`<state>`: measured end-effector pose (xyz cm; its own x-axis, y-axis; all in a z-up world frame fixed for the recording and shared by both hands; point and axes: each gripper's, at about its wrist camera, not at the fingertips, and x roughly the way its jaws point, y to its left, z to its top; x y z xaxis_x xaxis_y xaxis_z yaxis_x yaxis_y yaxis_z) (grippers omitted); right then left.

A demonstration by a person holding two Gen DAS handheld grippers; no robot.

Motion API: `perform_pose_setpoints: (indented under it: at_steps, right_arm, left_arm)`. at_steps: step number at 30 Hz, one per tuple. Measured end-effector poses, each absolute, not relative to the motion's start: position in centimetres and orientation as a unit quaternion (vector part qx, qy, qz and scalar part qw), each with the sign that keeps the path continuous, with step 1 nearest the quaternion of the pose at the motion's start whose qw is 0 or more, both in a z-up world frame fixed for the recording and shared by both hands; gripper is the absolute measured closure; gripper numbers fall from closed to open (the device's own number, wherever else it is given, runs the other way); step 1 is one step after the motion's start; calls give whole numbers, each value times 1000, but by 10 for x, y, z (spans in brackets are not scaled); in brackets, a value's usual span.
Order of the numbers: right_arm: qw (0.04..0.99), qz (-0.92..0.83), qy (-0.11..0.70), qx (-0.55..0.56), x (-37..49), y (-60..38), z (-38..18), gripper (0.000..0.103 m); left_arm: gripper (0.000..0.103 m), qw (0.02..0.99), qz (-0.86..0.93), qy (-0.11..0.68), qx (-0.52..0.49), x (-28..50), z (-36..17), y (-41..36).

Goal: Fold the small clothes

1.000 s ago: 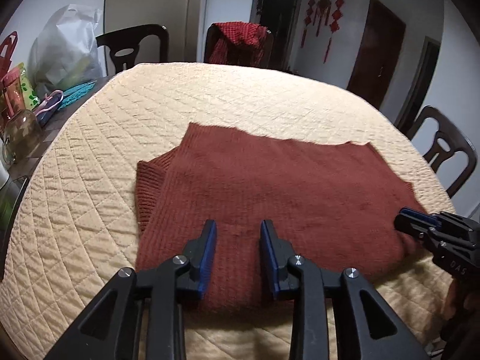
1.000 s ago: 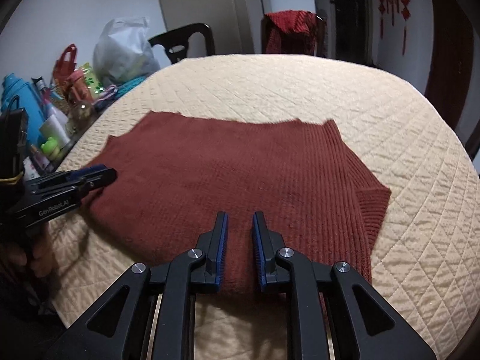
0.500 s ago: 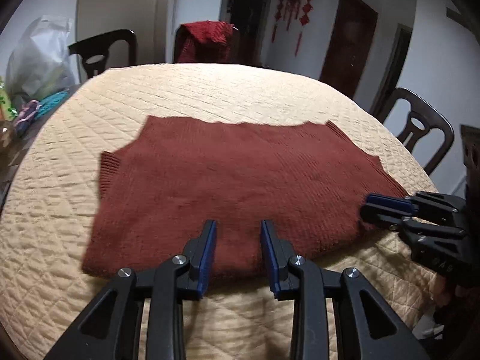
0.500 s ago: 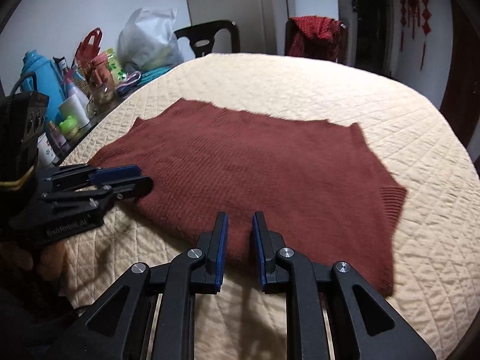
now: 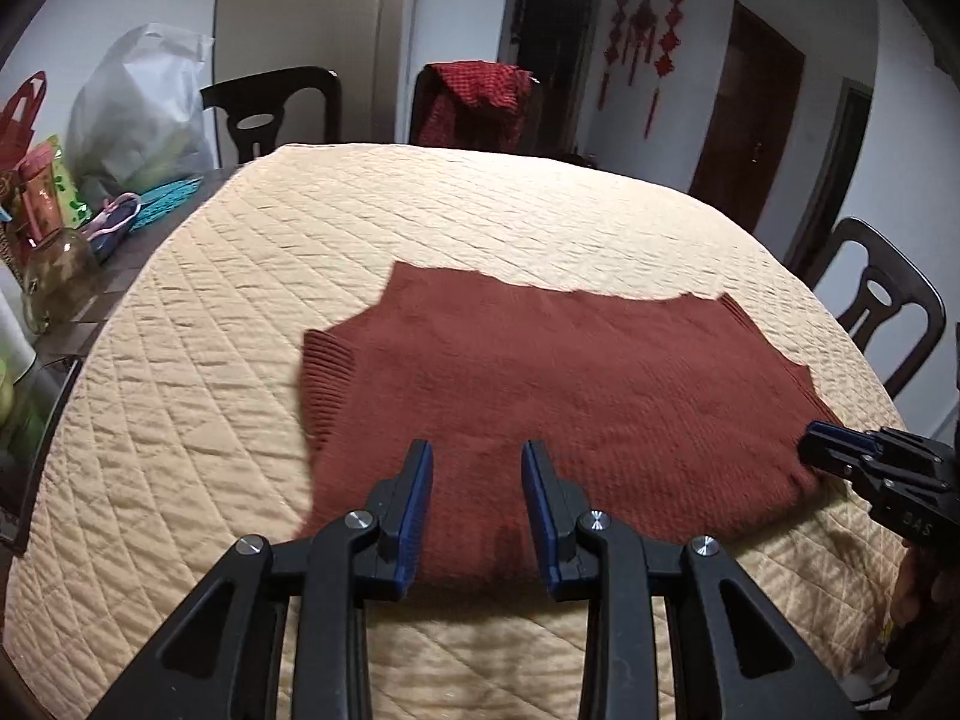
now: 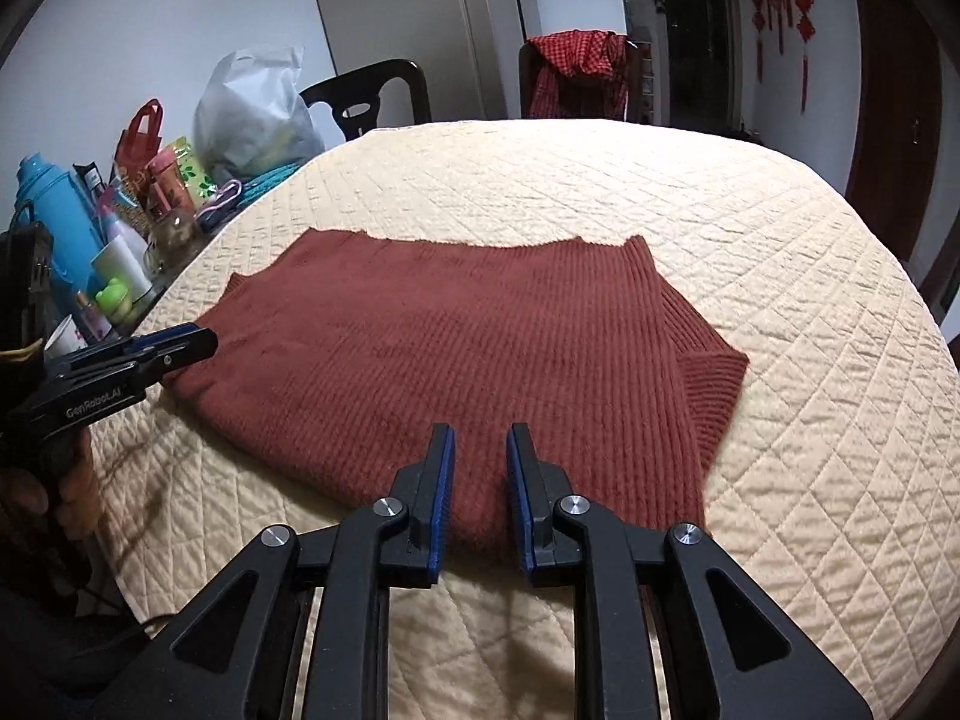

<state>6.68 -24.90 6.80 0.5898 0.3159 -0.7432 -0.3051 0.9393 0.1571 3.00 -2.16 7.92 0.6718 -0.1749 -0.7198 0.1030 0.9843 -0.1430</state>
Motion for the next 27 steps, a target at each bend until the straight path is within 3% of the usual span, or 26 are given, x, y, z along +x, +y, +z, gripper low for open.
perform_pose_setpoints:
  at_steps: [6, 22, 27]
  right_arm:
    - [891, 189, 414, 7, 73, -238, 71, 74]
    - [881, 220, 418, -3, 104, -193, 69, 74]
    - [876, 227, 425, 9, 113, -188, 65, 74]
  left_arm:
    - [67, 913, -55, 401, -49, 39, 75, -9]
    - [60, 904, -26, 421, -70, 78, 59, 27]
    - [52, 897, -36, 430, -97, 90, 53, 38]
